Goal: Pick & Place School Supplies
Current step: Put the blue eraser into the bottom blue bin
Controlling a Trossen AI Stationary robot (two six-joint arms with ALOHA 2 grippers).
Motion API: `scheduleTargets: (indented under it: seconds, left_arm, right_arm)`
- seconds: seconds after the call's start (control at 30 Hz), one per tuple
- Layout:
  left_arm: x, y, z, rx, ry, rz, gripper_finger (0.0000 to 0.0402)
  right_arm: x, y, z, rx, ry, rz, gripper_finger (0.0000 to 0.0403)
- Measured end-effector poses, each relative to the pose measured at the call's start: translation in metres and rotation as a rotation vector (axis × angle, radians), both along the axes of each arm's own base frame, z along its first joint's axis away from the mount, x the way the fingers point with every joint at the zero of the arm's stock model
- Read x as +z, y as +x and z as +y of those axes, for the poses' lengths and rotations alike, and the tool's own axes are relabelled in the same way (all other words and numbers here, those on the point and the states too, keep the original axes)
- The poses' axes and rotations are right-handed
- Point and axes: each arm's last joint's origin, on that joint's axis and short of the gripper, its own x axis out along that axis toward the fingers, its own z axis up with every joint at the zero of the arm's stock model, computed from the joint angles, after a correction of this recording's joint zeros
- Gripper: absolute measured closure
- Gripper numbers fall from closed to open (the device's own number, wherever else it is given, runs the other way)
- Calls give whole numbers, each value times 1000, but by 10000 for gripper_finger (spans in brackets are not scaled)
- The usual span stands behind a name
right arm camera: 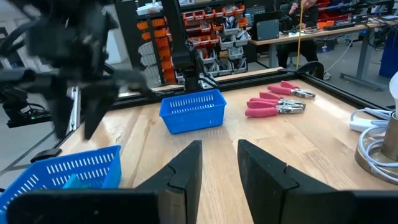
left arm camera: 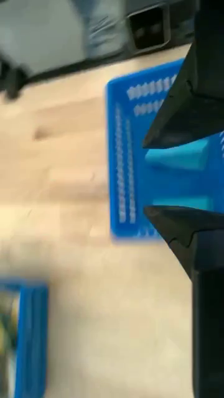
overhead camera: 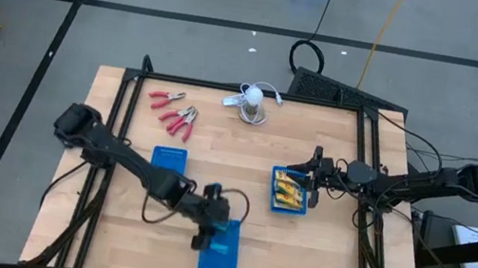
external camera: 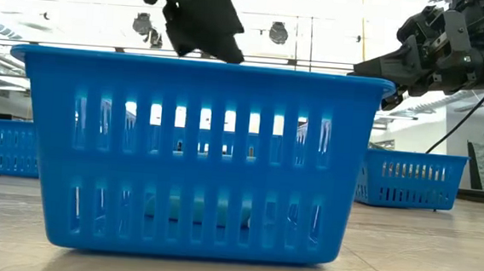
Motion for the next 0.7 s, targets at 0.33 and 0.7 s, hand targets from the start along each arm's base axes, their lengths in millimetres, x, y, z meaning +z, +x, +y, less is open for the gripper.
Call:
scheduleTargets:
  seconds: [0.33,0.7]
  left_arm:
    - [4,-10,39,335,39,144,253]
    - [-25,-5,72,681,-12,299,254]
  right_arm:
    - [0,0,0,2,0,3,310]
    - [-2,0,0,0,0,20,310]
